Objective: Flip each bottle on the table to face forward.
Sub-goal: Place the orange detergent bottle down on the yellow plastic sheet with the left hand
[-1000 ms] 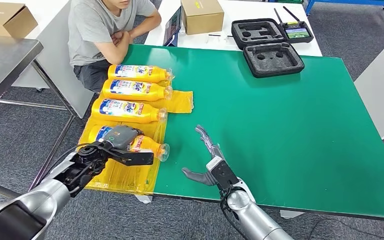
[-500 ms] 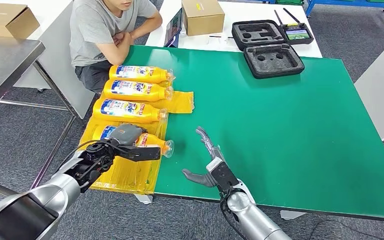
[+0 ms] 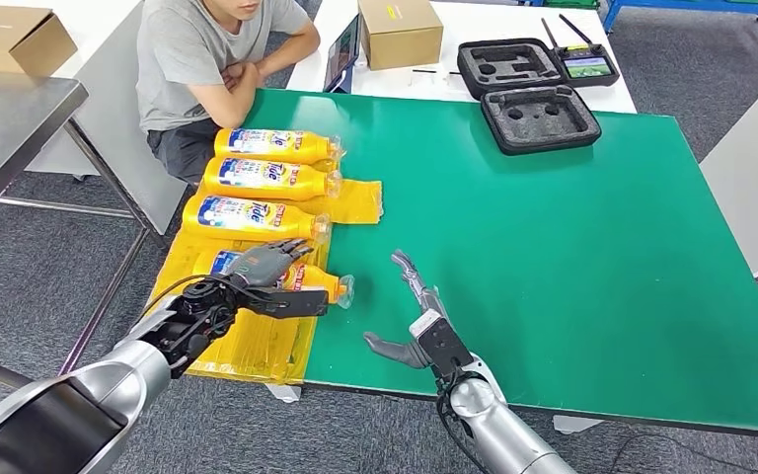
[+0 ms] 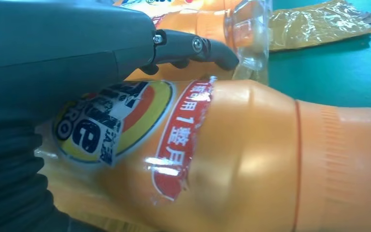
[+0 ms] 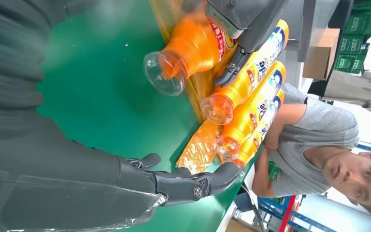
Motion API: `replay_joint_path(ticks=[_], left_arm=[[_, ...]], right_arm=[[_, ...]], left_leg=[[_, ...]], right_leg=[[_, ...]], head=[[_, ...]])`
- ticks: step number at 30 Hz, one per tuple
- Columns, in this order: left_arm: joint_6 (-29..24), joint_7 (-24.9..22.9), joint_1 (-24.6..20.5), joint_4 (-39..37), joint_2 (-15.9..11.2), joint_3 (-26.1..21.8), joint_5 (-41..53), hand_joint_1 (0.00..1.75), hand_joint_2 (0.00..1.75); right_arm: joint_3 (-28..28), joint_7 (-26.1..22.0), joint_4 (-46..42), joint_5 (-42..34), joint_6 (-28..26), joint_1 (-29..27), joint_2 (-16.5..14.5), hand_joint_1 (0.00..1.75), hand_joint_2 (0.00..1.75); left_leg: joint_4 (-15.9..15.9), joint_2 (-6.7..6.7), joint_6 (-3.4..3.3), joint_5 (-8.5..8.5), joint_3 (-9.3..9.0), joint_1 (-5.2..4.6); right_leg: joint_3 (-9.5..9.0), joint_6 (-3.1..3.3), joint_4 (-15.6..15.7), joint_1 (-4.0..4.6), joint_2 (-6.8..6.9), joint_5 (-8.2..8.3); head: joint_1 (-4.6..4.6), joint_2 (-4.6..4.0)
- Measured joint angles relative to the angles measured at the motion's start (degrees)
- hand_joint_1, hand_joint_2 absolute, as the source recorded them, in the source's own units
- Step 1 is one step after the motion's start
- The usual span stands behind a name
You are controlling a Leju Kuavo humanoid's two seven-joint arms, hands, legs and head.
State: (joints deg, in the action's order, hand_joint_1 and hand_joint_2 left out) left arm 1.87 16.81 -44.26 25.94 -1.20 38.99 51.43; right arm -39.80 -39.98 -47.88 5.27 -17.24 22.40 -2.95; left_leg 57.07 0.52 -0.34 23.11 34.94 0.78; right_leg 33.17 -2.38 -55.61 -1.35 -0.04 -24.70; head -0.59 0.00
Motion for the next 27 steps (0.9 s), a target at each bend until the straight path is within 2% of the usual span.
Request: replay_joint_path(ticks=[11, 19, 23, 27], left_arm=[[3.4, 4.1, -0.8, 0.0, 1.0, 0.0, -0.4, 0.0, 0.0], [8.8, 14.4, -1.1, 2.7, 1.1, -0.1, -3.3, 0.0, 0.0], [10.7, 16.3, -1.1, 5.6, 0.1, -0.1, -4.3, 0.0, 0.0], [14.4, 19.5, 0.2, 12.3, -3.0, -0.4, -10.2, 0.0, 0.0]], right_arm=[[0.3, 0.0, 0.4, 0.2, -0.5, 0.1, -0.3, 0.0, 1.75], [0.5, 0.0, 0.4, 0.2, -0.7, 0.0, -0.1, 0.0, 1.75], [0.7, 0.0, 0.4, 0.2, -0.7, 0.0, 0.3, 0.0, 1.75], [1.0, 0.0, 0.3, -0.1, -0.6, -0.5, 0.7, 0.0, 1.75]], left_leg=[[0.0, -0.01, 0.0, 0.0, 0.05, 0.0], [0.0, -0.01, 0.0, 0.0, 0.06, 0.0], [0.0, -0.01, 0.0, 0.0, 0.07, 0.01], [0.0, -0.03, 0.0, 0.0, 0.07, 0.01]], right_leg=[[0.06, 0.0, 0.0, 0.0, -0.01, 0.0], [0.06, 0.0, 0.0, 0.0, -0.01, 0.0], [0.06, 0.0, 0.0, 0.01, -0.01, 0.0], [0.07, 0.0, 0.0, 0.01, -0.02, 0.0]], head=[[0.01, 0.0], [0.02, 0.0], [0.01, -0.01], [0.0, 0.0]])
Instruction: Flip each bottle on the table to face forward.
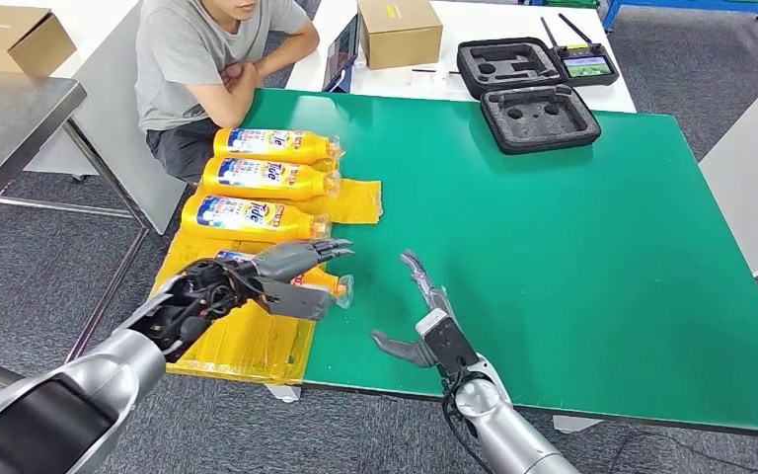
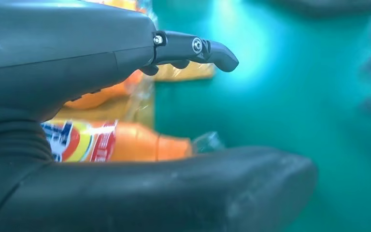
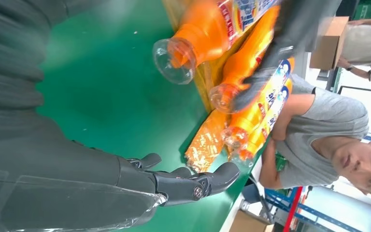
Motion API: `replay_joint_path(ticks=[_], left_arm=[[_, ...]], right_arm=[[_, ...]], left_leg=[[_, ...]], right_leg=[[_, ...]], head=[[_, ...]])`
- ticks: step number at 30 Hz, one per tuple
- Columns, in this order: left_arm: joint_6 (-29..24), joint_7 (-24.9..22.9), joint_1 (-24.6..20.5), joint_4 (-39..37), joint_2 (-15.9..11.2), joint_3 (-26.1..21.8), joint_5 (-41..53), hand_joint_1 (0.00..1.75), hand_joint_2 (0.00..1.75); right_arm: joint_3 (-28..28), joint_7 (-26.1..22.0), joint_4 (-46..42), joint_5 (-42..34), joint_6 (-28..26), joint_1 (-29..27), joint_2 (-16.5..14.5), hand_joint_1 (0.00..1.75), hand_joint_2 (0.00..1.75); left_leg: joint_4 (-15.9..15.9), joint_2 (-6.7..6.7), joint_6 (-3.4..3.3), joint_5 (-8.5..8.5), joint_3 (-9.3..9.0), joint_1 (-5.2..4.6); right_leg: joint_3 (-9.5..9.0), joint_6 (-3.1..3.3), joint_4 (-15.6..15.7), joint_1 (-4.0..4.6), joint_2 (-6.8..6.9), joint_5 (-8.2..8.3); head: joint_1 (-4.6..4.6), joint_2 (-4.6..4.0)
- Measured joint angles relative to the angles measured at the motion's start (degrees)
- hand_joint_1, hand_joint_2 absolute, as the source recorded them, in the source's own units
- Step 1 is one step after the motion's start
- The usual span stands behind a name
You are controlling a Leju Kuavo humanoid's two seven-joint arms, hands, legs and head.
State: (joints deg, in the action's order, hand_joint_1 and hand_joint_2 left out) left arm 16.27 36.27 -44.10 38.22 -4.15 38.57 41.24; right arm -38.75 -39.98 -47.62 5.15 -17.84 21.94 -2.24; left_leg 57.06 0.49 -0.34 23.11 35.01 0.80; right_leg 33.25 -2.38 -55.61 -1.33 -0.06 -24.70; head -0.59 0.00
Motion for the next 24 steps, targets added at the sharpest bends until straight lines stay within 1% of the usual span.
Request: replay_joint_path(ticks=[2, 6, 8, 11, 13, 15, 19, 21, 24], left_arm=[[0.7, 2.0, 1.3, 3.8, -1.5, -1.1, -4.1, 0.0, 0.0], [0.6, 3.1, 3.6, 8.9, -3.3, -3.0, -7.0, 0.0, 1.75], [-0.8, 3.4, 5.1, 11.0, -3.7, -3.9, -9.1, 0.0, 1.75], [-5.2, 3.8, 8.9, 15.4, -3.3, -6.0, -15.8, 0.0, 1.75], [-8.3, 3.9, 12.1, 19.0, -2.3, -7.1, -20.5, 0.0, 1.75], [-10.7, 4.0, 15.6, 22.6, -0.7, -7.9, -23.8, 0.0, 1.75], [-11.7, 4.2, 21.9, 28.3, 3.2, -9.3, -26.8, 0.0, 1.75], [-11.7, 4.2, 23.8, 30.0, 4.7, -9.8, -27.3, 0.0, 1.75], [-11.5, 4.2, 25.1, 31.2, 5.9, -10.3, -27.7, 0.0, 1.75]], right_arm=[[0.2, 0.0, -0.5, 0.0, 0.0, -0.5, 0.3, 0.0, 1.75], [0.3, 0.0, -1.3, 0.0, -0.3, -1.2, 0.5, 0.0, 1.75], [0.5, 0.0, -2.1, 0.0, -1.0, -1.7, 0.6, 0.0, 1.75], [1.4, 0.0, -5.2, -0.1, -3.7, -3.5, 0.7, 0.0, 1.75], [2.4, 0.0, -8.2, -0.2, -6.8, -5.0, 0.8, 0.0, 1.75], [3.8, 0.0, -11.8, -0.1, -10.5, -6.6, 0.8, 0.0, 1.75], [7.7, 0.0, -19.4, 0.8, -18.6, -10.2, 0.8, 0.0, 1.75], [9.2, 0.0, -22.1, 1.1, -20.4, -11.5, 0.8, 0.0, 1.75], [10.7, 0.0, -24.7, 2.1, -21.2, -12.8, 0.7, 0.0, 1.75]], left_leg=[[0.0, 0.0, 0.0, 0.0, 0.0, 0.0], [0.0, 0.01, 0.0, 0.0, 0.04, 0.0], [0.0, 0.0, 0.0, 0.0, 0.05, -0.01], [0.0, 0.01, -0.01, 0.01, 0.05, -0.04], [0.0, 0.01, -0.02, 0.04, 0.05, -0.07], [0.0, 0.02, -0.04, 0.06, 0.09, -0.09], [0.0, 0.01, -0.07, 0.09, 0.25, -0.12], [0.0, 0.0, -0.1, 0.11, 0.27, -0.12], [0.0, 0.0, -0.11, 0.11, 0.24, -0.11]], right_leg=[[0.01, 0.0, 0.0, 0.0, 0.0, 0.0], [0.04, 0.0, 0.0, -0.01, 0.01, -0.01], [0.05, 0.0, 0.0, -0.02, 0.0, -0.01], [0.06, 0.0, 0.0, -0.04, 0.01, -0.01], [0.07, 0.0, 0.0, -0.06, 0.01, -0.02], [0.1, 0.0, 0.0, -0.08, 0.01, -0.03], [0.24, -0.01, 0.1, -0.11, 0.01, -0.04], [0.27, -0.01, 0.1, -0.11, 0.01, -0.03], [0.28, -0.01, 0.1, -0.1, 0.01, -0.03]], head=[[0.0, -0.01], [0.01, 0.0], [0.02, 0.0], [0.01, 0.0], [-0.01, 0.0], [0.0, 0.0], [0.01, 0.0], [0.01, 0.0], [0.0, 0.0]])
